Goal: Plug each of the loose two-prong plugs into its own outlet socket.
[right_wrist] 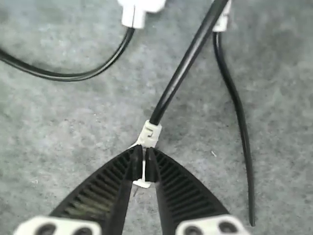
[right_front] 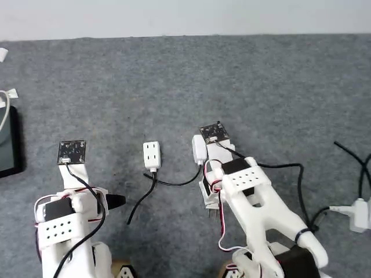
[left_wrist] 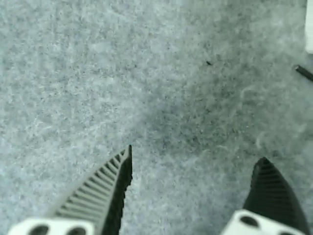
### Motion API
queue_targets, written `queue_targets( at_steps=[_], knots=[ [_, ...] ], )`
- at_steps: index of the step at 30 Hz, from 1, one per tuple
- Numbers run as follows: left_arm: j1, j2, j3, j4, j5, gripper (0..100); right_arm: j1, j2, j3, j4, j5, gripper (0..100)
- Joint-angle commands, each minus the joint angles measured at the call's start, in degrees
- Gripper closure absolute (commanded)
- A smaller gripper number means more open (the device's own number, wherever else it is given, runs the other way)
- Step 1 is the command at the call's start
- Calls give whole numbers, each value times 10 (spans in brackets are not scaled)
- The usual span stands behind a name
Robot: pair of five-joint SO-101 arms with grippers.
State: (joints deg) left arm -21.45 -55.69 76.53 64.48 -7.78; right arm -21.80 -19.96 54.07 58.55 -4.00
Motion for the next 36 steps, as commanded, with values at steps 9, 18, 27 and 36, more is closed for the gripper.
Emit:
queue_targets(
  at_steps=[9,18,27,36],
  knots=[
    [4,-8,-5,-14,-4,688,8,-7,-25,10,0,990],
    [4,-8,-4,-14,-4,688,27,-1,-85,14,-97,989],
    [5,-8,-4,-15,-4,688,24,1,-72,8,-128,929],
    [5,-8,-4,-15,-4,688,-10,2,-63,-4,-169,842]
  ],
)
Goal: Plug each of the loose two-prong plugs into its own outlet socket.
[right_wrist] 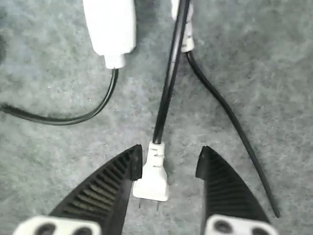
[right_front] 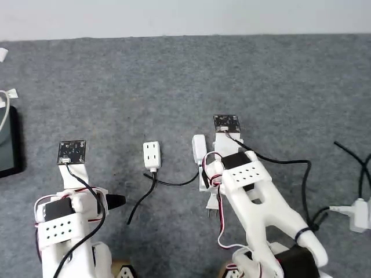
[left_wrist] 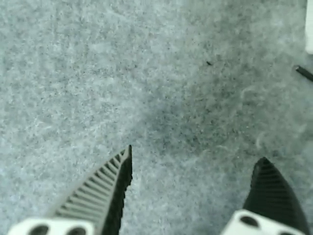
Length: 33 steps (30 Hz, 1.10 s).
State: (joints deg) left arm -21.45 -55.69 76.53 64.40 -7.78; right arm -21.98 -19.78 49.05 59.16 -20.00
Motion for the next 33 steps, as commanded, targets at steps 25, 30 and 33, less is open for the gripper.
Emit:
queue_targets(
  at_steps=[25,30,33],
  knots=[
    [5,-8,-3,-14,-4,687,-7,95,-26,-42,11,945],
    [5,-8,-3,-14,-4,687,-5,95,-26,-42,20,984],
    [5,-8,-3,-14,-11,687,-4,90,-25,-36,34,991]
  ],
)
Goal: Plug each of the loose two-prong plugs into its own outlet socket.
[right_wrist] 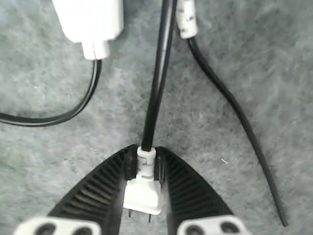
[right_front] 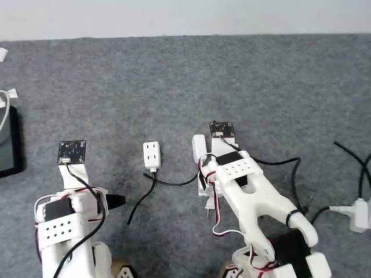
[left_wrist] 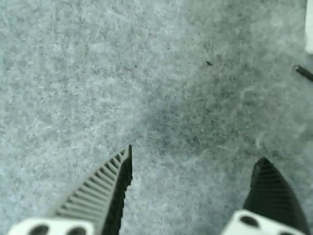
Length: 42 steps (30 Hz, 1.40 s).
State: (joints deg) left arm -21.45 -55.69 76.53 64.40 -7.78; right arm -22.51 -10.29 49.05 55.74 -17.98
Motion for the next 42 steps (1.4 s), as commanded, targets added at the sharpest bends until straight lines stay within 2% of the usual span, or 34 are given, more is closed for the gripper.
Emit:
queue_targets(
  at_steps=[1,6,13,15,19,21,26,33,37,42],
  knots=[
    [5,-8,-3,-14,-15,687,1,-5,-25,0,14,991],
    [15,-7,4,-25,-16,687,-4,-44,-64,75,19,991],
    [37,-5,4,-26,-16,700,-29,-249,-125,181,75,991],
    [51,-5,5,-28,-17,758,-59,-311,-130,191,105,991],
    [97,40,5,-48,-49,939,-149,-406,-133,189,149,991],
    [118,86,-7,-51,-84,955,-193,-427,-134,182,161,991],
    [150,171,-44,-12,-189,930,-260,-415,-125,130,164,991],
    [156,151,-36,-10,-205,927,-319,-340,-91,75,153,991],
    [175,119,-19,-4,-206,927,-327,-289,-66,15,134,991],
    [173,37,13,8,-220,927,-327,-267,-68,4,131,991]
  ],
)
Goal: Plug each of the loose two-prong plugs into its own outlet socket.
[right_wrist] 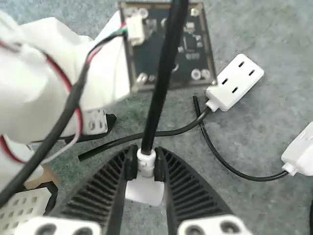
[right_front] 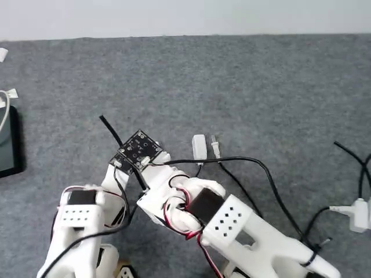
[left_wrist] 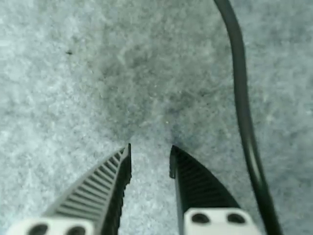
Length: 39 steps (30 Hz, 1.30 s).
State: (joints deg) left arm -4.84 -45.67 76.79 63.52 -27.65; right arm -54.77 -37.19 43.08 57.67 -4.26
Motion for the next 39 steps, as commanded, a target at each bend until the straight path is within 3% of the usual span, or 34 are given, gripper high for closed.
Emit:
queue_targets(
  at_steps=[1,10,21,24,29,39],
  knots=[
    [7,-84,17,22,-24,927,-4,2,-9,-15,-5,991],
    [11,-242,66,57,-31,927,-1,4,-9,-48,-6,991],
    [7,-253,68,59,-30,927,15,4,-11,-66,-15,991],
    [4,-254,66,47,52,927,57,5,-11,-107,-99,991],
    [-63,-254,65,-14,156,927,88,51,-11,-165,-122,991],
    [-80,-254,66,-25,166,927,147,218,-49,-337,-53,991]
  ],
)
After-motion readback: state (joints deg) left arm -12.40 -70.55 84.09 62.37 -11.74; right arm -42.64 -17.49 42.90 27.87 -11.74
